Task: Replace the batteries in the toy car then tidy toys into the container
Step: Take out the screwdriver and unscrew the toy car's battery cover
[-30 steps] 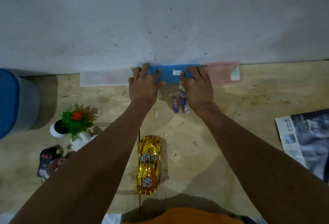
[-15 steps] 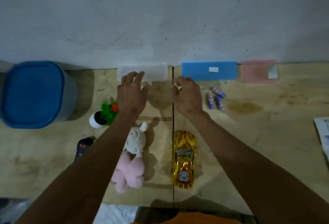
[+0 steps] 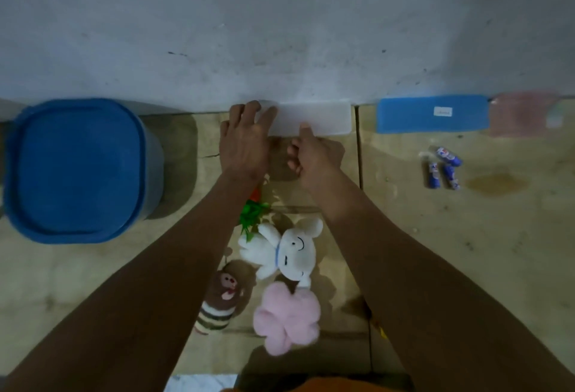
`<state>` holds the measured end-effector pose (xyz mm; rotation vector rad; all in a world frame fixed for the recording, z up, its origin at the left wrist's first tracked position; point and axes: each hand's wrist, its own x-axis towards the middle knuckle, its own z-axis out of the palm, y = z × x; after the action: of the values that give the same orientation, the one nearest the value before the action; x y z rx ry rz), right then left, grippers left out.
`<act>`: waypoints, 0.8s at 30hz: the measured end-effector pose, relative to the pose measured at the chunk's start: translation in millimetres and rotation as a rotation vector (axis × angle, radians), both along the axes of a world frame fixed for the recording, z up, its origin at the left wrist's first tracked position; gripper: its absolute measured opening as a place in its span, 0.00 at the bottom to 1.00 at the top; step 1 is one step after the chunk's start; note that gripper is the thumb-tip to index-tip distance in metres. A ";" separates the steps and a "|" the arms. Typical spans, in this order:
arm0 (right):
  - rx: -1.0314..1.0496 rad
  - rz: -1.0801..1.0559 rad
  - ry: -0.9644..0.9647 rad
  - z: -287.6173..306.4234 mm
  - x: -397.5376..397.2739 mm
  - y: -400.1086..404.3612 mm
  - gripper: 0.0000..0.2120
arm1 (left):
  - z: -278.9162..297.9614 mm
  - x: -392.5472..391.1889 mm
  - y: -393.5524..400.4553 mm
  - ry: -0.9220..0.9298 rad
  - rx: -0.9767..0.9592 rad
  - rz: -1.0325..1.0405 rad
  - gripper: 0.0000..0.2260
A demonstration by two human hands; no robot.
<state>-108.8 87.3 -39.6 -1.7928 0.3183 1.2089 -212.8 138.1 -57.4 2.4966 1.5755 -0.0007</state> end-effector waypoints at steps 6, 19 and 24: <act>0.025 -0.040 0.107 0.6 -2.9 2.5 0.15 | -7.4 -4.0 1.1 -0.037 0.013 -0.028 0.24; 0.063 0.075 0.049 24.9 14.7 3.8 0.16 | -3.3 -0.6 -4.3 -0.105 0.047 0.014 0.32; 0.088 0.202 0.057 24.5 23.3 5.3 0.19 | -1.0 -3.3 -22.1 -0.214 0.096 0.215 0.31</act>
<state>-85.5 92.6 -15.1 -1.7480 0.1157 1.3954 -216.1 115.9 -58.4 2.2893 1.7771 0.3672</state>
